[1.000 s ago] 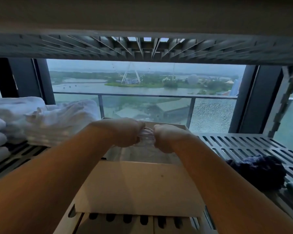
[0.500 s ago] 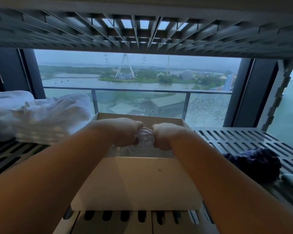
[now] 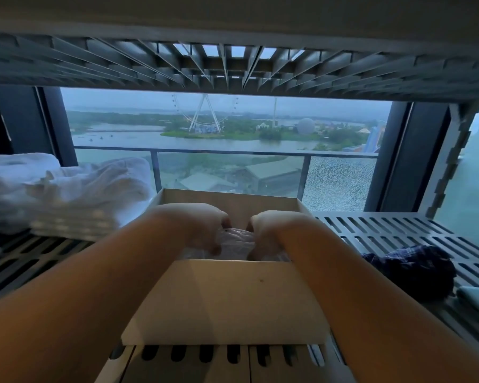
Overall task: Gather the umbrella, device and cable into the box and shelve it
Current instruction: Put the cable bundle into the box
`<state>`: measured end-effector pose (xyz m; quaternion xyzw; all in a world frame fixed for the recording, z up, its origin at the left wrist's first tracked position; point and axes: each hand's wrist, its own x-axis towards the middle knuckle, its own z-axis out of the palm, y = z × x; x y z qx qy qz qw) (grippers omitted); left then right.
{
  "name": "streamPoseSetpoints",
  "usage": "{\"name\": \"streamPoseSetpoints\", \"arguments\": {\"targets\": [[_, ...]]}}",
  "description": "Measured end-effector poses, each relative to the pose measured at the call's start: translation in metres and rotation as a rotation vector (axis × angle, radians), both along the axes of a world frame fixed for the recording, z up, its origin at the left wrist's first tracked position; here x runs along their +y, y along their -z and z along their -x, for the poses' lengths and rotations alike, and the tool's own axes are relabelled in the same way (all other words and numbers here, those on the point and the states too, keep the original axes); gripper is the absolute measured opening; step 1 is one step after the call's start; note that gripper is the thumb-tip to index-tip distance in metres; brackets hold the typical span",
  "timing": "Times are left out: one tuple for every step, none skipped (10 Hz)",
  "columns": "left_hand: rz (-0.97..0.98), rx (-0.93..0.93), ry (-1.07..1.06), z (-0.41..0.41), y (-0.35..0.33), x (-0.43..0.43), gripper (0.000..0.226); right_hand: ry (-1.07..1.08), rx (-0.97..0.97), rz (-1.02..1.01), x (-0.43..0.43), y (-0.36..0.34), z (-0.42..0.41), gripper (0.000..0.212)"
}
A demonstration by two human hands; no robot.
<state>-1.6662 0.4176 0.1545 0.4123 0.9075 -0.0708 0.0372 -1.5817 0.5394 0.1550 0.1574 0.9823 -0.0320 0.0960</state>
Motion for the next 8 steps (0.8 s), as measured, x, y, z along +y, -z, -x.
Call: {"name": "streamPoseSetpoints", "arguments": {"targets": [[-0.062, -0.045, 0.012, -0.001, -0.003, -0.002, 0.063, -0.009, 0.025, 0.001, 0.007, 0.001, 0.000, 0.058], [-0.129, -0.104, 0.013, -0.004, -0.008, -0.005, 0.064, -0.012, 0.116, 0.050, 0.008, -0.001, -0.002, 0.073], [-0.203, -0.136, 0.030, -0.007, -0.016, -0.006, 0.060, -0.001, 0.195, 0.053, 0.009, -0.001, -0.005, 0.069], [-0.265, -0.086, 0.061, -0.012, -0.022, -0.006, 0.051, -0.003, 0.275, 0.027, 0.011, -0.003, -0.012, 0.057], [-0.308, -0.017, 0.079, -0.015, -0.026, -0.005, 0.042, -0.003, 0.399, 0.023, 0.014, -0.007, -0.019, 0.044], [-0.369, 0.064, 0.091, -0.019, -0.030, -0.002, 0.035, 0.052, 0.525, 0.025, 0.017, -0.009, -0.028, 0.040], [-0.439, 0.135, 0.102, -0.025, -0.033, 0.003, 0.030, 0.090, 0.680, 0.000, 0.023, -0.010, -0.038, 0.034], [-0.504, 0.191, 0.113, -0.034, -0.034, 0.012, 0.026, 0.140, 0.797, 0.028, 0.031, -0.011, -0.050, 0.036]]}}
